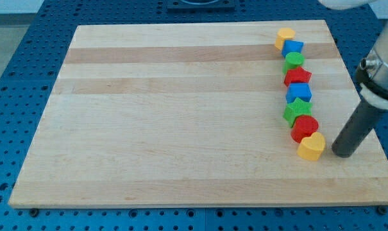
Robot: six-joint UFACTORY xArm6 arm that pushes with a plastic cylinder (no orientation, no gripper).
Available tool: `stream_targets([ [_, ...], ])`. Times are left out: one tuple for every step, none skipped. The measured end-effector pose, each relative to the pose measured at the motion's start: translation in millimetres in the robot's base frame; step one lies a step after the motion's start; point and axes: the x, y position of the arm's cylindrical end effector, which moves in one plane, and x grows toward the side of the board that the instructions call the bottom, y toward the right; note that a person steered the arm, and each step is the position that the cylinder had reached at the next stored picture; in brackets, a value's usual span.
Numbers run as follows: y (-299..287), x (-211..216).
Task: Push the yellow heart towards the center of the board
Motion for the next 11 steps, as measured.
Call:
stream_targets([
  [-37.5,-0.8],
  [-66.0,-0.7],
  [-89.4,2.7],
  [-114.1,1.6],
  [-143.7,-11.4],
  [-153.4,-46.8],
  [-156.4,-81.3],
  [-187.9,-94.2],
  [-222.8,-92.9],
  [-283.3,-81.8],
  [-322.5,-101.9],
])
